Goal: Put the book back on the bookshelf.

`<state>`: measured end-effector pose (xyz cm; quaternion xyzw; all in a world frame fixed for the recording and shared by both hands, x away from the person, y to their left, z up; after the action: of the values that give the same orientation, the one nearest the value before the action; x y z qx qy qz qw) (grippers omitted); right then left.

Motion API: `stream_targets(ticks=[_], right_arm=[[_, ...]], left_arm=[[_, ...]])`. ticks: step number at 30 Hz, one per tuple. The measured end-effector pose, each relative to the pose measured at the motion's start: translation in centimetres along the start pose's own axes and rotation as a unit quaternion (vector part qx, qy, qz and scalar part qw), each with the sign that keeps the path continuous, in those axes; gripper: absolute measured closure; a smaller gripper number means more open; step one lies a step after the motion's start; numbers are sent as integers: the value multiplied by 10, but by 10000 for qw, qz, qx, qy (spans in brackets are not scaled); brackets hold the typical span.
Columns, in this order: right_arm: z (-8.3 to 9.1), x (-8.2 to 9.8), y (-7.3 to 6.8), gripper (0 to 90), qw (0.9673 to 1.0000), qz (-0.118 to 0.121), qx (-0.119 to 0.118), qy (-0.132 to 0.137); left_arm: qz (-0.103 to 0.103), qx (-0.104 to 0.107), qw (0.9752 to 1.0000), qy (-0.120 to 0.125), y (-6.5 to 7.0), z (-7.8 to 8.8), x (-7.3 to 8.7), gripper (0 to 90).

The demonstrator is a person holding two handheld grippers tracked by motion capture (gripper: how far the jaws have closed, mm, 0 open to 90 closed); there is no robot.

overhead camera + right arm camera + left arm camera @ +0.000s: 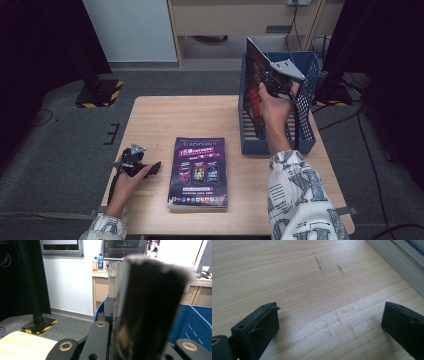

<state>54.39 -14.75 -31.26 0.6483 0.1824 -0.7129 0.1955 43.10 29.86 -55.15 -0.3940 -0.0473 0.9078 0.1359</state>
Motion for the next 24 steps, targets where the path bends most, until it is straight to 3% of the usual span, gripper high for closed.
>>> stream_targets(ticks=[24], right_arm=[[6,12,0,871,9999,-83,18,134]], left_arm=[[6,4,10000,-2,0,0,0,4]])
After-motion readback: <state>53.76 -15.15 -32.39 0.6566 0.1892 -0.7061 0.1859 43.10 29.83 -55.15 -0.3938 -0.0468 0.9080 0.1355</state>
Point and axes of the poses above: each handheld gripper's, and its own axes: z roughly backward along the jaws, x roughly out of its underside, y roughly to its right, the point moved 2 cm from there along -z, roughly forward along the jaws, and after that the axes turned 15 degrees about -x, right-handed, at the moved point
